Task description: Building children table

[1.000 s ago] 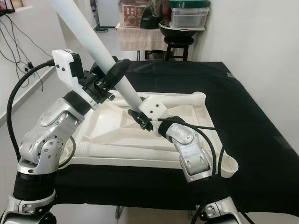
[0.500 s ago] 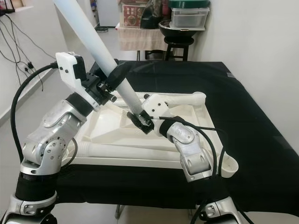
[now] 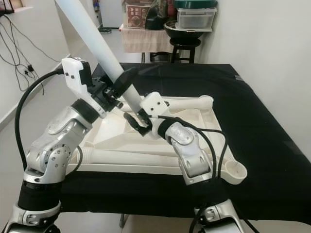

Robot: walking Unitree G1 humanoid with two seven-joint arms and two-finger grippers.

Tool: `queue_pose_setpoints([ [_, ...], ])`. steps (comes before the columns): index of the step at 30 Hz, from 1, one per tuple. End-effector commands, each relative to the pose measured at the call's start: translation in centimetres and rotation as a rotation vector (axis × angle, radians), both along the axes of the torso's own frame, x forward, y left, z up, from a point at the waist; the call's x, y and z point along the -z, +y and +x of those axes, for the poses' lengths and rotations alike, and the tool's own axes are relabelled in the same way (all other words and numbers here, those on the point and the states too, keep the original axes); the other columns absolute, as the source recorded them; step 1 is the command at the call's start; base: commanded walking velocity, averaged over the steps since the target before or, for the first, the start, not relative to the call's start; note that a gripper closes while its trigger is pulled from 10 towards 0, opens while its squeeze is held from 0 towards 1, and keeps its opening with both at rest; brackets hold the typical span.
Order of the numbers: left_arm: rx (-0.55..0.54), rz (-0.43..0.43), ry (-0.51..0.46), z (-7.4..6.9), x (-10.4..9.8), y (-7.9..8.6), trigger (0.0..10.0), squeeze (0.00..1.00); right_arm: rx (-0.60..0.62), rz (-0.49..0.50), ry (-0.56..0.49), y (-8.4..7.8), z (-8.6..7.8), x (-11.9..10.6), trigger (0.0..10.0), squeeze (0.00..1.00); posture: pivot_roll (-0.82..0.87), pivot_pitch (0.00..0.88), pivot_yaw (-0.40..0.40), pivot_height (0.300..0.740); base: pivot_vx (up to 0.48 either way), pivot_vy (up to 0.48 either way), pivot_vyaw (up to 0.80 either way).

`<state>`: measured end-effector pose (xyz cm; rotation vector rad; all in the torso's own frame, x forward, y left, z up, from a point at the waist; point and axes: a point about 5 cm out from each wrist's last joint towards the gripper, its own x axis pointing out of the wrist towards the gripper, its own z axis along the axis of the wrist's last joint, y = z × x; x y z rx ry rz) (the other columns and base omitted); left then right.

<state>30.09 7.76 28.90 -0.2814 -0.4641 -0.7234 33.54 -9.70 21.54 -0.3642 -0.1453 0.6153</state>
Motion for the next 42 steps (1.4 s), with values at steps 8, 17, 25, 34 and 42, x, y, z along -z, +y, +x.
queue_pose_setpoints([
  [8,0.007,-0.013,-0.01,0.0,0.1,0.0,0.0,0.0,0.006,-0.001,0.021,2.7,0.2,0.6,10.0,0.0,-0.1,0.0,0.016,0.74,0.0,0.0,0.0],
  [17,0.012,-0.016,-0.005,-0.1,0.2,-0.2,0.0,0.0,0.019,-0.017,0.039,3.4,-0.1,1.3,0.0,0.0,-0.1,0.0,0.016,0.74,0.0,0.0,0.0],
  [25,0.017,-0.02,-0.005,-0.1,0.2,-0.4,0.0,0.0,0.036,-0.02,0.039,3.2,0.1,1.3,0.0,0.0,-0.1,0.0,0.016,0.74,0.0,0.0,0.0],
  [34,0.023,-0.028,0.0,-0.1,0.2,-0.4,0.0,0.0,0.046,-0.022,0.04,3.1,0.3,1.3,0.0,0.0,-0.1,0.0,0.015,0.74,0.0,0.0,0.0],
  [42,0.017,-0.035,0.006,0.0,0.2,-0.4,10.0,1.0,0.07,-0.015,0.039,2.5,0.6,1.2,0.0,0.0,-0.1,0.0,0.016,0.74,0.0,0.0,0.0],
])
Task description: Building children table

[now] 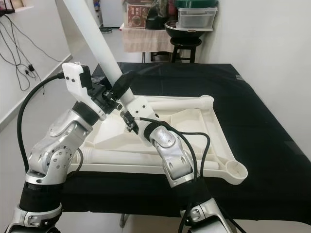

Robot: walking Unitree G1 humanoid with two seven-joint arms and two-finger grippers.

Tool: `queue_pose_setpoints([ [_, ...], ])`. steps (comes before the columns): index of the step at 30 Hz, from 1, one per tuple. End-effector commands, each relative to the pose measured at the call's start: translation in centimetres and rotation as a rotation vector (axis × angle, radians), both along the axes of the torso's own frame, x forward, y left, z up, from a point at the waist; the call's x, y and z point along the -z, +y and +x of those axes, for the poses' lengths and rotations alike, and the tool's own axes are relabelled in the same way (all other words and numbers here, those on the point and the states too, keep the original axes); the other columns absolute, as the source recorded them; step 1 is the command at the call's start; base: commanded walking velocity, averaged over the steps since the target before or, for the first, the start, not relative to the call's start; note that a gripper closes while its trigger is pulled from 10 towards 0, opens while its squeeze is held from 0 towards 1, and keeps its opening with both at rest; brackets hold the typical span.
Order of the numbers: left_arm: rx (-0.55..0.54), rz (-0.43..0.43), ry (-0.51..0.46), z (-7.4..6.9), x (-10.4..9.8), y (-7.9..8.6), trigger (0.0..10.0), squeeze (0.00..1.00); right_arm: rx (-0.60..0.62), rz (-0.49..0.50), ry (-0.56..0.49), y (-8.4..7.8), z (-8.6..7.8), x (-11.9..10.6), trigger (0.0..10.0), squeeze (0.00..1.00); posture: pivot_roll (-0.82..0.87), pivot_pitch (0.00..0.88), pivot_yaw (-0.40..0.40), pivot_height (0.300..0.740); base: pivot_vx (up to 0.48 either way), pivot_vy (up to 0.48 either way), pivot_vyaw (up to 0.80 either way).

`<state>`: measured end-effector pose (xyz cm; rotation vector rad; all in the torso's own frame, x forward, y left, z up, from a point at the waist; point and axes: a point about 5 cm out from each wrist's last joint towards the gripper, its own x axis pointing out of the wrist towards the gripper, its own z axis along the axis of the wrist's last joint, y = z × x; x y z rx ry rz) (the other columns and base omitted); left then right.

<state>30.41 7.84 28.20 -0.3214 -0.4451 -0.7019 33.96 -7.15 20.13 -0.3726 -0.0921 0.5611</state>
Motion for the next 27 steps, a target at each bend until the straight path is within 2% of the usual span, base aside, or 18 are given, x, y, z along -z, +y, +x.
queue_pose_setpoints([
  [1,0.025,-0.003,-0.028,-0.3,-0.5,-0.4,10.0,1.0,0.007,0.003,0.001,0.0,0.2,-0.2,0.0,0.0,-0.1,0.0,0.016,0.74,0.0,0.0,0.0],
  [5,0.02,-0.006,-0.027,-0.3,-0.5,-0.4,10.0,1.0,0.022,0.006,0.003,-0.5,0.4,-0.2,0.0,0.0,-0.09,0.0,0.015,0.74,0.0,0.0,0.0],
  [9,0.005,-0.005,-0.028,-0.2,-0.6,0.0,10.0,1.0,0.067,0.022,0.011,-1.7,0.7,-0.1,0.0,0.0,-0.09,0.0,0.014,0.74,0.0,0.0,0.0],
  [12,-0.035,-0.003,-0.039,0.1,-1.0,1.0,10.0,1.0,0.141,0.044,0.012,-3.7,1.4,-0.3,0.0,0.0,-0.09,0.0,0.01,0.74,0.0,0.0,0.0],
  [13,-0.035,-0.003,-0.039,0.1,-1.0,1.0,10.0,1.0,0.141,0.044,0.012,-3.7,1.4,-0.3,0.0,0.0,-0.09,0.0,0.01,0.74,0.0,0.0,0.0],
  [14,-0.051,-0.002,-0.045,0.2,-1.2,1.6,10.0,1.0,0.182,0.06,0.009,-4.8,1.7,-0.5,0.0,0.0,-0.09,0.0,0.012,0.74,0.0,0.0,0.0],
  [16,-0.057,-0.002,-0.048,0.2,-1.3,1.8,10.0,1.0,0.202,0.07,0.008,-5.2,1.8,-0.6,0.0,0.0,-0.09,0.0,0.012,0.74,0.0,0.0,0.0],
  [22,-0.044,-0.011,-0.083,-0.1,-2.2,3.1,10.0,1.0,0.365,0.176,-0.002,-8.1,2.7,-1.4,0.0,0.0,-0.09,0.0,0.012,0.74,0.0,0.0,0.0],
  [25,-0.031,-0.017,-0.091,-0.3,-2.3,3.3,10.0,1.0,0.4,0.208,-0.002,-8.8,2.8,-1.6,0.0,0.0,-0.09,0.0,0.012,0.74,0.0,0.0,0.0],
  [26,-0.018,-0.023,-0.095,-0.4,-2.4,3.6,10.0,0.38,0.441,0.261,-0.002,-9.6,3.0,-1.9,0.0,0.0,-0.09,0.0,0.012,0.74,0.0,0.0,0.0],
  [27,-0.023,-0.025,-0.089,-0.4,-2.3,4.1,10.0,0.0,0.464,0.327,0.002,-10.4,3.1,-2.2,0.0,0.0,-0.08,0.0,0.012,0.74,0.0,0.0,0.0],
])
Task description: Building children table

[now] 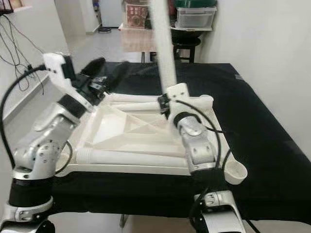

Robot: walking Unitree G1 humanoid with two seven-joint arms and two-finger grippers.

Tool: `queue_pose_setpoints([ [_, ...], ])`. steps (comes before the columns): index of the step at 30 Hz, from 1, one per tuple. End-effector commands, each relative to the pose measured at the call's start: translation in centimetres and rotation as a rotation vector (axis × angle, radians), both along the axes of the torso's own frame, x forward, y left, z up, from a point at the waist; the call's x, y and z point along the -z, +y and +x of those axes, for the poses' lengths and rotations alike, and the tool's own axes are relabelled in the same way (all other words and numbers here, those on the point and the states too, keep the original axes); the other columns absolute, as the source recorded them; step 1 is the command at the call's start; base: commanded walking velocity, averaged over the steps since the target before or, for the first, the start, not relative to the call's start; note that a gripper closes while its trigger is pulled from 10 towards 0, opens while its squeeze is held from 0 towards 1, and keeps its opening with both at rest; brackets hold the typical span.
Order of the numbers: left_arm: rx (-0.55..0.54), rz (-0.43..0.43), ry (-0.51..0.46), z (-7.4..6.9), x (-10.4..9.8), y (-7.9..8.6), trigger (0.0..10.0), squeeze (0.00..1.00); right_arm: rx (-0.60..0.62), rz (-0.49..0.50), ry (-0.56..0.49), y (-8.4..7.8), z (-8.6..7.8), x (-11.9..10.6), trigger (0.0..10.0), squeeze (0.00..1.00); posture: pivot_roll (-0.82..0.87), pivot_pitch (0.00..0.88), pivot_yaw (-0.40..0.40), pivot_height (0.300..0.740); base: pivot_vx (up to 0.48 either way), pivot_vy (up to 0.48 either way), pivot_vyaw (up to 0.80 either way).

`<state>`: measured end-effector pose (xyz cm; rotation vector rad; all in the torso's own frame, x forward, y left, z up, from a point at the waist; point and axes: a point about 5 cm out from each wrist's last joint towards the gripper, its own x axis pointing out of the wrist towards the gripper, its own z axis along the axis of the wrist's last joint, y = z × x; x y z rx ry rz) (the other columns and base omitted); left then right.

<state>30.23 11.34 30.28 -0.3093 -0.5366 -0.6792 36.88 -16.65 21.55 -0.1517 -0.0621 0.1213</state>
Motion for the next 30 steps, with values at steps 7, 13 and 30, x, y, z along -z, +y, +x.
queue_pose_setpoints([
  [7,-0.126,0.029,0.131,1.0,3.5,2.2,10.0,0.0,-0.065,0.227,-0.072,-1.7,-0.6,-1.9,10.0,0.0,-0.08,0.0,0.013,0.74,0.0,0.0,0.0],
  [13,-0.15,0.078,0.263,0.8,7.6,1.5,10.0,0.0,-0.245,0.229,-0.133,-0.9,-2.4,-2.3,10.0,0.0,-0.08,0.0,0.013,0.74,0.0,0.0,0.0],
  [30,0.062,0.141,0.333,-1.9,10.9,-1.7,10.0,0.0,-0.752,0.114,-0.077,1.3,-8.3,-0.8,10.0,0.0,-0.1,0.0,0.02,0.74,0.0,-0.337,0.0],
])
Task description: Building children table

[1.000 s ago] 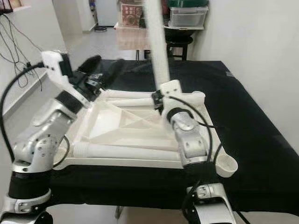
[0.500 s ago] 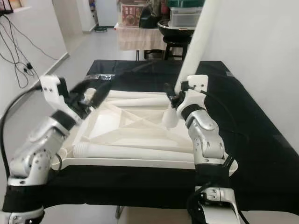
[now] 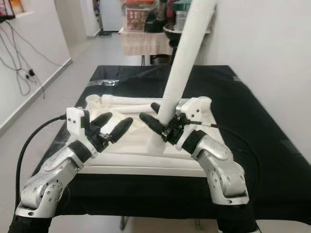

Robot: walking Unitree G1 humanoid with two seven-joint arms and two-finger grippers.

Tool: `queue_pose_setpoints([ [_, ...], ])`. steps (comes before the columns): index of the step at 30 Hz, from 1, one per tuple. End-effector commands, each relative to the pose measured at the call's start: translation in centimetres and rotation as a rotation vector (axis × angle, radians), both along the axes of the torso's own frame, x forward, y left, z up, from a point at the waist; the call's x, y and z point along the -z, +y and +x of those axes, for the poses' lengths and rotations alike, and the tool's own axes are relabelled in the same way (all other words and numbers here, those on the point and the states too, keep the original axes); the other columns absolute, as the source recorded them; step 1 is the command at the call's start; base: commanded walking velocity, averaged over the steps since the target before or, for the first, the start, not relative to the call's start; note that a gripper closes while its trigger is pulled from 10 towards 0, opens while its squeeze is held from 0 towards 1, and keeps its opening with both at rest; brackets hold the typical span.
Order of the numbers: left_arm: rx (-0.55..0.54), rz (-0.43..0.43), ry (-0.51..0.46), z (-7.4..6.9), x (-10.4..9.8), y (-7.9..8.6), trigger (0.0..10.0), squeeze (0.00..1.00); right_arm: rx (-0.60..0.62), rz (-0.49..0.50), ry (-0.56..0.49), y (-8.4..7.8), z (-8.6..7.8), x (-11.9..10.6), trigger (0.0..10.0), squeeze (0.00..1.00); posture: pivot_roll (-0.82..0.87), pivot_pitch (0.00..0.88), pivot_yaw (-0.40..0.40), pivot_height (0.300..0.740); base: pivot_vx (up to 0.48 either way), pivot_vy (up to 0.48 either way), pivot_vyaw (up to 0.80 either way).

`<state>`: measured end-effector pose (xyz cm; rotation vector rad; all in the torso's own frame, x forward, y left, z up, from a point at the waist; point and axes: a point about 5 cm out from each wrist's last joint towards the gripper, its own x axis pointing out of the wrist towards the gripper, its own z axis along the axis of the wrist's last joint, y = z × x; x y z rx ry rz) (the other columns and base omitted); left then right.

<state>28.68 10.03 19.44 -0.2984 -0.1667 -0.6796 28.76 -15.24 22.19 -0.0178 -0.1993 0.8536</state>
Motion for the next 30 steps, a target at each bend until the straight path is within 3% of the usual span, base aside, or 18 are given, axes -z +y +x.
queue_pose_setpoints([
  [1,0.042,0.006,0.005,-0.5,0.1,-0.6,10.0,0.0,-0.037,-0.007,-0.001,-0.2,-0.5,-0.1,10.0,0.0,-0.1,0.001,0.021,0.74,0.0,-0.48,0.0],
  [6,0.127,0.062,0.039,-1.6,1.4,-1.3,10.0,0.0,-0.186,-0.052,0.019,-0.3,-2.3,0.1,10.0,0.0,-0.09,0.008,0.022,0.74,0.0,-0.48,0.0],
  [12,0.145,0.083,0.052,-1.7,1.7,-1.2,10.0,0.0,-0.24,-0.061,0.026,-0.3,-3.0,0.2,10.0,0.0,-0.08,0.011,0.024,0.74,0.0,-0.461,0.0],
  [21,0.161,0.133,0.081,-2.2,2.5,-0.9,10.0,0.0,-0.322,-0.121,0.046,-0.8,-4.2,0.7,10.0,0.0,-0.08,0.027,0.026,0.74,0.0,0.0,0.0],
  [27,0.127,0.195,0.116,-2.3,3.6,-0.4,10.0,0.0,-0.266,-0.137,0.032,-0.3,-2.8,1.5,10.0,0.0,-0.07,0.037,0.019,0.74,0.0,0.0,0.0],
  [29,0.028,0.252,0.147,-2.4,4.6,0.4,10.0,0.0,-0.194,-0.13,0.02,-0.3,-0.9,1.5,10.0,0.0,-0.06,0.045,0.015,0.74,0.0,0.0,0.0],
  [30,0.028,0.252,0.147,-2.4,4.6,0.4,10.0,0.0,-0.194,-0.13,0.02,-0.3,-0.9,1.5,10.0,0.0,-0.06,0.045,0.015,0.74,0.0,0.0,0.0],
])
